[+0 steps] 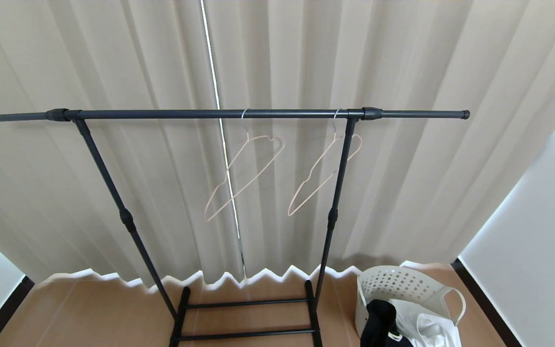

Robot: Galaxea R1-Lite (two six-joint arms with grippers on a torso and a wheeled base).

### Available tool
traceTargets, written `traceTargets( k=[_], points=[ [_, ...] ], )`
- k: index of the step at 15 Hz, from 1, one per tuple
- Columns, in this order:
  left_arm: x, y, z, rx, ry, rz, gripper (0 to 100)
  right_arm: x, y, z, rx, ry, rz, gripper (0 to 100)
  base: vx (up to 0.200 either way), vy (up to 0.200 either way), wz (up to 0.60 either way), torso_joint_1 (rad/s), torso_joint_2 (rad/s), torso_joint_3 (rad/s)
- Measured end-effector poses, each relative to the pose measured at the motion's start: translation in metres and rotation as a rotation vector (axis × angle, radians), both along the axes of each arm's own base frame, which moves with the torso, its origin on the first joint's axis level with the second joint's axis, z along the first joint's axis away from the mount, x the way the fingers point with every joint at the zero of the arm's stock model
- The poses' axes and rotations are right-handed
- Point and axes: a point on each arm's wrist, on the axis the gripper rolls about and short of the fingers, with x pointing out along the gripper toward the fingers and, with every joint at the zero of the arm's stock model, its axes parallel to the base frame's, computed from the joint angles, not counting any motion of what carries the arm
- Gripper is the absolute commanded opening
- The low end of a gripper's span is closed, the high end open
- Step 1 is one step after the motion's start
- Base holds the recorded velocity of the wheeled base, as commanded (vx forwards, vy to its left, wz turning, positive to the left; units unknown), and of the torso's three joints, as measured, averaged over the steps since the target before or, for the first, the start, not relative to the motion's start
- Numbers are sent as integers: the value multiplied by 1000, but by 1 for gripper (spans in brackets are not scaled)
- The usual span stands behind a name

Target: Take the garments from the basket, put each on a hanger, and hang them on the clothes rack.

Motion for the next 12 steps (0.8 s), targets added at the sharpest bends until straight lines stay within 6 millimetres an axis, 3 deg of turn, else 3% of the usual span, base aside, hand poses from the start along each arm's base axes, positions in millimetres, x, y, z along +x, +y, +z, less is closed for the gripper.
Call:
traceTargets(
  k=[12],
  points=[
    [0, 0, 0, 0, 0, 0, 100, 0, 0, 0, -4, 0, 4, 100, 0, 0, 0, 0, 0, 0]
  ],
)
